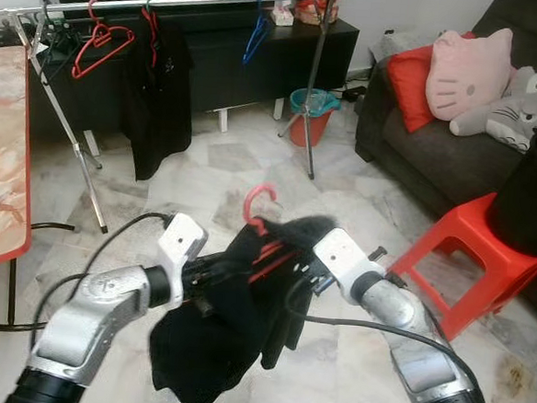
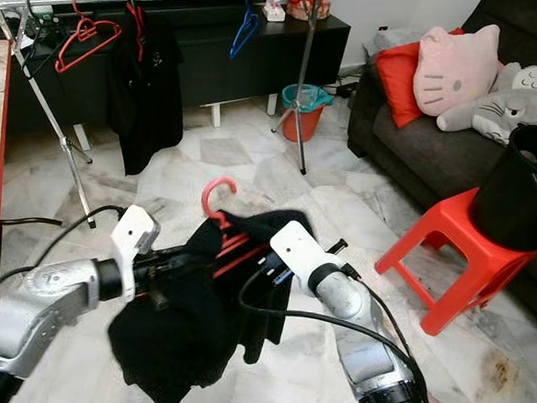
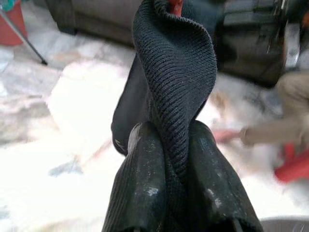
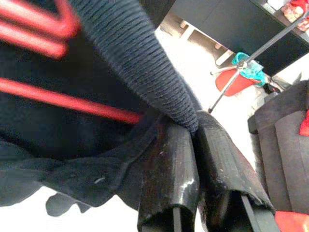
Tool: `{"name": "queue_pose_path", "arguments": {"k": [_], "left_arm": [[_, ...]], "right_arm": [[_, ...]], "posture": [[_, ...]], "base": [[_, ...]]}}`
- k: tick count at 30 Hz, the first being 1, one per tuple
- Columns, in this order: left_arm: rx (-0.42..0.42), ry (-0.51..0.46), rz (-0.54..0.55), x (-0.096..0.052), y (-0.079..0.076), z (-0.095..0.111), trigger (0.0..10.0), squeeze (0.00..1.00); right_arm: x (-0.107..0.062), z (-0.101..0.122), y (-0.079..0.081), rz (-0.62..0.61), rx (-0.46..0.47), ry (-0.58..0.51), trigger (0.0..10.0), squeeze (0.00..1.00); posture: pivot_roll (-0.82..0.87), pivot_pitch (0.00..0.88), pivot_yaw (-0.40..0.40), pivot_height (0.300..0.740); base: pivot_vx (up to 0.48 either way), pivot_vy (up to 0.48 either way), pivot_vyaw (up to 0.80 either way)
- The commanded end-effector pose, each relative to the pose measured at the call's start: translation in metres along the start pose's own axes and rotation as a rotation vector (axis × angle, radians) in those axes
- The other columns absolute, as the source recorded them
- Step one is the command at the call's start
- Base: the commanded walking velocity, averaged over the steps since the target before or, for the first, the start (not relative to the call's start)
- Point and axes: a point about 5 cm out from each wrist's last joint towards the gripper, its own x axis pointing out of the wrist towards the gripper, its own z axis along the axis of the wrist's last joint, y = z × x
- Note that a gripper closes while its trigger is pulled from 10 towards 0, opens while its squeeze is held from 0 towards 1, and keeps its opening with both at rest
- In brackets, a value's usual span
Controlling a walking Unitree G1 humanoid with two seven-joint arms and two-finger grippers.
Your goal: Hang hanger
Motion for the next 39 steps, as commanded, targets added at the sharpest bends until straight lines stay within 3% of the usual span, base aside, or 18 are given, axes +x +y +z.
{"name": "queue_pose_path", "arguments": {"k": [1, 4, 9, 14, 18, 21, 28, 32, 35, 39], "left_arm": [[0.06, 0.032, 0.0, -0.003, 0.002, -0.001, 10.0, 0.0], [0.098, 0.097, -0.007, -0.014, 0.006, -0.007, 10.0, 0.0], [0.126, 0.12, -0.059, -0.026, 0.007, -0.006, 10.0, 0.0], [0.173, 0.133, -0.184, -0.05, 0.009, -0.004, 10.0, 0.0], [0.172, 0.096, -0.222, -0.061, 0.013, 0.001, 10.0, 0.0], [0.201, 0.148, -0.266, -0.071, 0.014, -0.002, 10.0, 0.0], [0.265, 0.223, -0.201, -0.078, 0.029, -0.004, 10.0, 0.0], [0.37, 0.418, -0.095, -0.078, 0.042, -0.024, 10.0, 0.0], [0.341, 0.335, -0.037, -0.068, 0.044, -0.021, 10.0, 0.0], [0.32, 0.297, -0.048, -0.059, 0.037, -0.022, 10.0, 0.0]], "right_arm": [[0.0, 0.006, -0.005, -0.012, -0.022, -0.02, 0.0, 0.0], [0.0, 0.007, -0.005, -0.003, -0.045, -0.018, 0.0, 0.0], [0.0, 0.005, -0.005, 0.007, -0.063, -0.011, 0.0, 0.0], [0.0, 0.001, -0.005, 0.046, -0.114, 0.014, 0.0, 0.0], [-0.001, -0.002, -0.003, 0.069, -0.13, 0.026, 0.0, 0.0], [-0.002, -0.006, -0.003, 0.091, -0.159, 0.044, 0.0, 0.0], [-0.003, -0.008, -0.005, 0.107, -0.187, 0.06, 0.0, 0.0], [-0.003, -0.01, -0.004, 0.116, -0.197, 0.066, 0.0, 0.0], [-0.001, -0.009, -0.003, 0.117, -0.196, 0.063, 0.0, 0.0], [-0.001, -0.007, -0.003, 0.118, -0.196, 0.058, 0.0, 0.0]], "posture": [[0.03, 0.025, -0.06, 0.74], [0.03, 0.03, -0.061, 0.74], [0.03, 0.032, -0.064, 0.74], [0.03, 0.033, -0.065, 0.74], [0.03, 0.033, -0.065, 0.74], [0.03, 0.035, -0.069, 0.74], [0.03, 0.038, -0.073, 0.74], [0.04, 0.038, -0.074, 0.74], [0.04, 0.038, -0.073, 0.74], [0.03, 0.037, -0.073, 0.74]], "base": [[0.0, 0.0, 0.0], [0.0, 0.0, 0.0], [0.0, 0.0, 0.0], [0.0, 0.0, 0.0], [0.0, 0.0, 0.0], [0.0, 0.0, 0.0], [0.0, 0.0, 0.0], [0.0, 0.0, 0.0], [0.0, 0.0, 0.0], [0.0, 0.0, 0.0]]}}
